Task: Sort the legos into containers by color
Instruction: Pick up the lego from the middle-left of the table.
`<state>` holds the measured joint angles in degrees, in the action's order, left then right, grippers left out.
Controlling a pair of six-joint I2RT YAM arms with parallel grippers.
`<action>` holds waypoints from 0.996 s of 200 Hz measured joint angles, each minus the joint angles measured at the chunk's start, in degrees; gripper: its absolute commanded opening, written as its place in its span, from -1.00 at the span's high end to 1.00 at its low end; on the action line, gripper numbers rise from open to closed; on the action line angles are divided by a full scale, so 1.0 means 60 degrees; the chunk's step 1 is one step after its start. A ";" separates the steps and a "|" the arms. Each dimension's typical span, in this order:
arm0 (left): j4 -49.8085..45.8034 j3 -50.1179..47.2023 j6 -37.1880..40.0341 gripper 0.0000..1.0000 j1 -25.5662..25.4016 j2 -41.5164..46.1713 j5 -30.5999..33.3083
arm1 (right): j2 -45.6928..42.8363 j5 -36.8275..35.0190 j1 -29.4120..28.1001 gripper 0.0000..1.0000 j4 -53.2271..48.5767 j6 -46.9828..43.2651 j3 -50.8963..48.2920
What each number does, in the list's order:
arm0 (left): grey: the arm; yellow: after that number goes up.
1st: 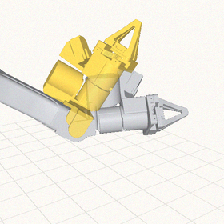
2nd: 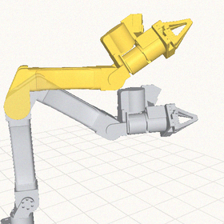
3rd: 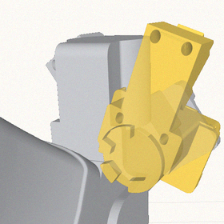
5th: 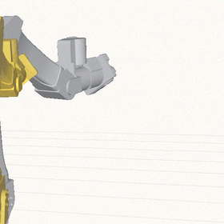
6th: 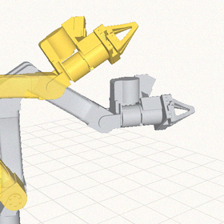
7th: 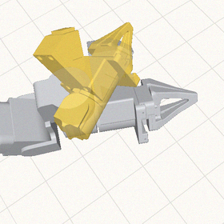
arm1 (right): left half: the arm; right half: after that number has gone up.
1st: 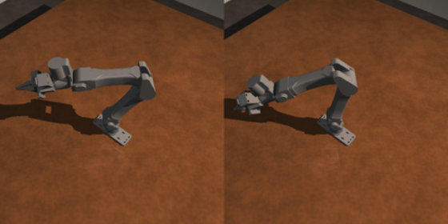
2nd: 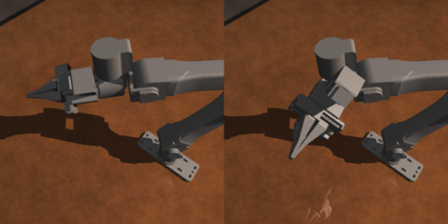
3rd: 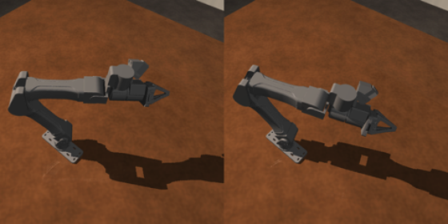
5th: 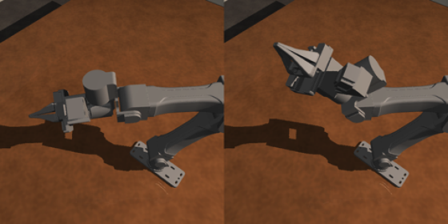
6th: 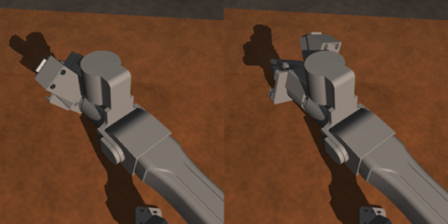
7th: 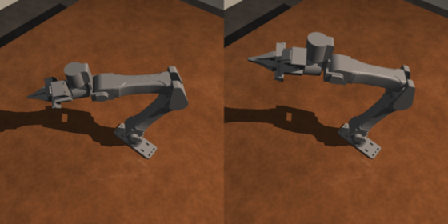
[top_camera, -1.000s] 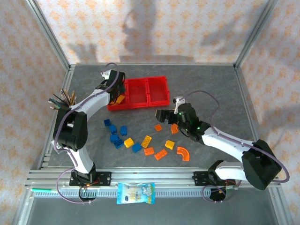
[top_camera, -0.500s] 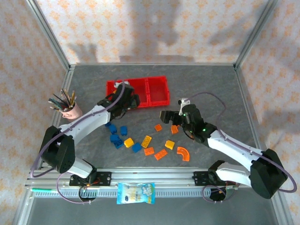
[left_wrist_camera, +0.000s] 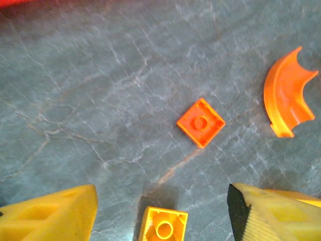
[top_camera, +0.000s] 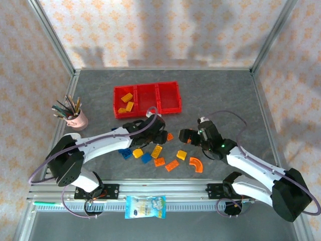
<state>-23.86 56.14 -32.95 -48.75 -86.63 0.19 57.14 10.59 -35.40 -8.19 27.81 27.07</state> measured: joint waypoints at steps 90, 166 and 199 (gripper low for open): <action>-0.0160 0.0011 0.0015 -0.40 -0.0627 -0.1665 -0.0284 | -0.0357 0.0029 0.0036 -0.99 -0.0062 0.0557 -0.0627; -0.0124 0.0007 0.0084 0.13 -0.0627 -0.1880 -0.0251 | -0.0357 0.0029 0.0036 -1.00 -0.0058 0.0543 -0.0627; -0.0047 -0.0058 0.0058 0.32 -0.0627 -0.1876 -0.0204 | -0.0350 0.0073 0.0036 -1.00 0.0095 0.0539 -0.0630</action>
<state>-24.14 55.79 -32.60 -52.51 -97.89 -1.04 55.05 11.03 -35.18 -7.62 31.05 23.29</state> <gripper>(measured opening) 0.370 0.998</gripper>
